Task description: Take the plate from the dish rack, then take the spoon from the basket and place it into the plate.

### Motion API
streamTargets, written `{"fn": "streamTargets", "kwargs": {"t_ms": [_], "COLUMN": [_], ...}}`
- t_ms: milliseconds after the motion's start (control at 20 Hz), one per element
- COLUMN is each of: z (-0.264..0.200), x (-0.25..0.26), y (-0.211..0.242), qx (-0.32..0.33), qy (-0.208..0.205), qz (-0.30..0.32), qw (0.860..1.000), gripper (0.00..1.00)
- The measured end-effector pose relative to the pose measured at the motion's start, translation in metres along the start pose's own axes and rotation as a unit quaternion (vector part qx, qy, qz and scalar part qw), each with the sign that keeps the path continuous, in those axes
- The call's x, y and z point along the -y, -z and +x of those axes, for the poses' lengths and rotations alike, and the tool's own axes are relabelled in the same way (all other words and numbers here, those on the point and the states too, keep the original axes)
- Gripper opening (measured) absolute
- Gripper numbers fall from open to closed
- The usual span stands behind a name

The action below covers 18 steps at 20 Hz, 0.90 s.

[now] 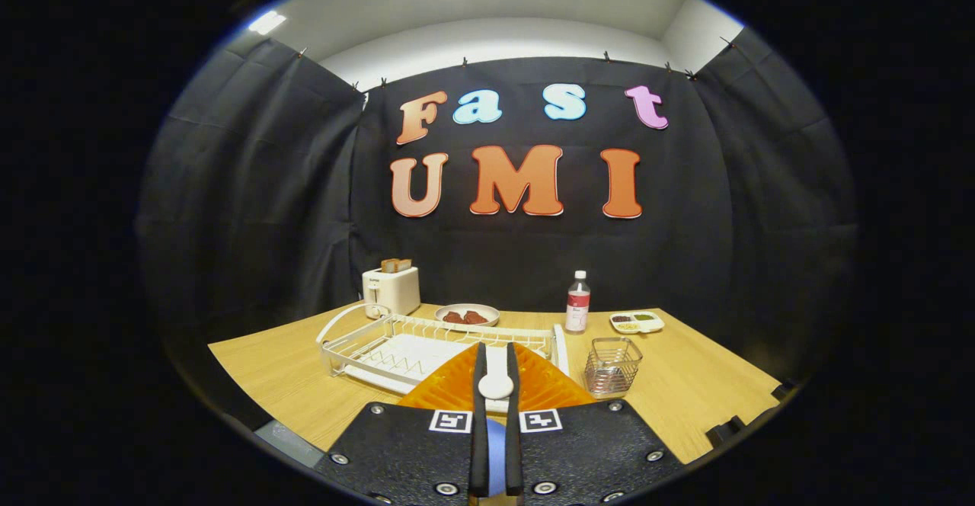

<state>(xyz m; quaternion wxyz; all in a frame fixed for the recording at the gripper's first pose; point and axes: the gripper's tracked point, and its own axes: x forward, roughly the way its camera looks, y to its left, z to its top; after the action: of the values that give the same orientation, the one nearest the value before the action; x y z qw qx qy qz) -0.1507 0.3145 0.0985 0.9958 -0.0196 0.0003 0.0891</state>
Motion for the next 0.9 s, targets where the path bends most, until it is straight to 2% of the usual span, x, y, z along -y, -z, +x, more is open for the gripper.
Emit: {"fn": "streamTargets", "kwargs": {"t_ms": [500,750,900], "z": [0.015,0.025,0.029], "x": [-0.046,-0.053,-0.051], "y": [0.054,0.075,0.077], "qx": [-0.041,-0.064,-0.069], "qy": [-0.050,-0.054,-0.046], "qz": [0.020,0.024,0.028], "qw": [0.998,0.996,0.996], "gripper": [0.08,0.08,0.15]}}
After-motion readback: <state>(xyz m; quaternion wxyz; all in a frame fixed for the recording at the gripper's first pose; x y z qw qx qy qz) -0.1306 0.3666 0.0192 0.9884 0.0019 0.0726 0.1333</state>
